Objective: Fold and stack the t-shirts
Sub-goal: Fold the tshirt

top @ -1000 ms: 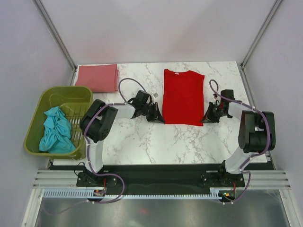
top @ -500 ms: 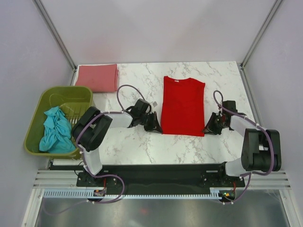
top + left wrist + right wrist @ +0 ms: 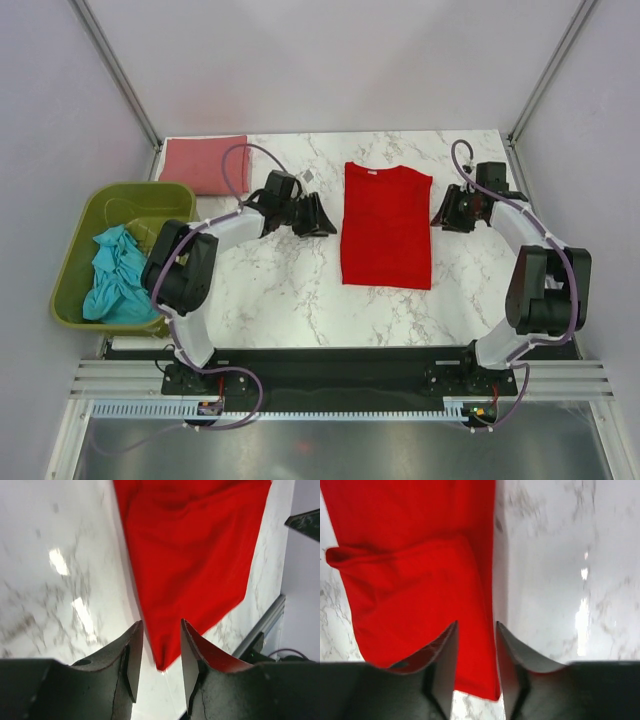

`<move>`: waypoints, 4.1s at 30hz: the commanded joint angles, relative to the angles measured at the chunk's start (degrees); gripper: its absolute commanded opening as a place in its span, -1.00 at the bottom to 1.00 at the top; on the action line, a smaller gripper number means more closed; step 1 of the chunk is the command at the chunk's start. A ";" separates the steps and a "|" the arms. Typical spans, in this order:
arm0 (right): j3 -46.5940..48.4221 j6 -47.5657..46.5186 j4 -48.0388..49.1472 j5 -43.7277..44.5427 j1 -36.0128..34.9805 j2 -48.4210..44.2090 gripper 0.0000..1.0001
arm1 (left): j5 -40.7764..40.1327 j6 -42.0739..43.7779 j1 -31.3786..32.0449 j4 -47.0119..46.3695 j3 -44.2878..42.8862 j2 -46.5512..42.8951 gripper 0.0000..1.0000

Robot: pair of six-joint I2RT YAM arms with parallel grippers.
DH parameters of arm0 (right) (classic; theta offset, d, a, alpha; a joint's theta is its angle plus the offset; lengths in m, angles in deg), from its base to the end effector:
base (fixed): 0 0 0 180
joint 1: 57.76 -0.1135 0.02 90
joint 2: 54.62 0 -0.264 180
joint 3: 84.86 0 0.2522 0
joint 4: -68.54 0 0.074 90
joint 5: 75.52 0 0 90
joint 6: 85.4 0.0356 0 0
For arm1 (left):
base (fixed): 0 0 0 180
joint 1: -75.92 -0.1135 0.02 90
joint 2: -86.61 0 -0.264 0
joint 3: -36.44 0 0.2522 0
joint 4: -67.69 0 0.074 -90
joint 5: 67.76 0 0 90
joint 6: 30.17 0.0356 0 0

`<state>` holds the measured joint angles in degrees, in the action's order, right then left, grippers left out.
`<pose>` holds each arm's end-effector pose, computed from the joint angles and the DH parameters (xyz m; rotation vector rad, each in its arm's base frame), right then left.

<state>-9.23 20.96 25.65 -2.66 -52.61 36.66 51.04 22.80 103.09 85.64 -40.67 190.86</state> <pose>0.3248 -0.0187 0.2173 0.3750 2.5628 0.4593 0.3335 -0.1905 0.1798 0.0497 2.5277 -1.0990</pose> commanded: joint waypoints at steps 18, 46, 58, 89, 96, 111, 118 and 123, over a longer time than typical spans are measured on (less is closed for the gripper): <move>14.51 -14.52 4.95 -10.54 0.48 19.10 -0.10 | 8.11 13.13 -1.87 -0.49 -24.62 22.84 -0.04; 10.55 -8.63 14.18 -9.40 2.67 18.75 -0.85 | 10.14 2.50 -4.42 -0.85 -30.34 28.38 -0.40; 6.01 5.08 1.19 -5.54 2.59 6.90 -0.14 | 9.70 3.64 -3.98 -0.93 -12.43 11.87 -0.28; -24.78 16.25 2.49 8.71 -3.92 -13.42 -0.17 | 2.57 -0.75 7.54 -7.35 4.82 6.06 -0.28; -25.22 15.19 2.93 11.43 -3.92 -12.01 -0.56 | 3.99 -0.76 7.54 -7.70 5.08 6.23 -0.50; -27.15 14.58 2.85 13.55 -3.92 -13.41 -1.00 | 4.34 -1.81 7.98 -7.61 10.18 4.04 -0.95; -25.13 14.67 0.56 10.82 -3.92 -16.31 -0.75 | 3.90 -1.63 7.98 -5.42 11.14 -1.85 -0.28; -24.78 14.67 -0.41 9.50 -3.92 -18.07 -0.70 | 4.60 -2.51 8.94 -5.50 10.01 -3.26 -0.34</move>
<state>-35.07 36.10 26.87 6.47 -56.53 20.62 55.36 20.90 111.05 79.74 -29.70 190.10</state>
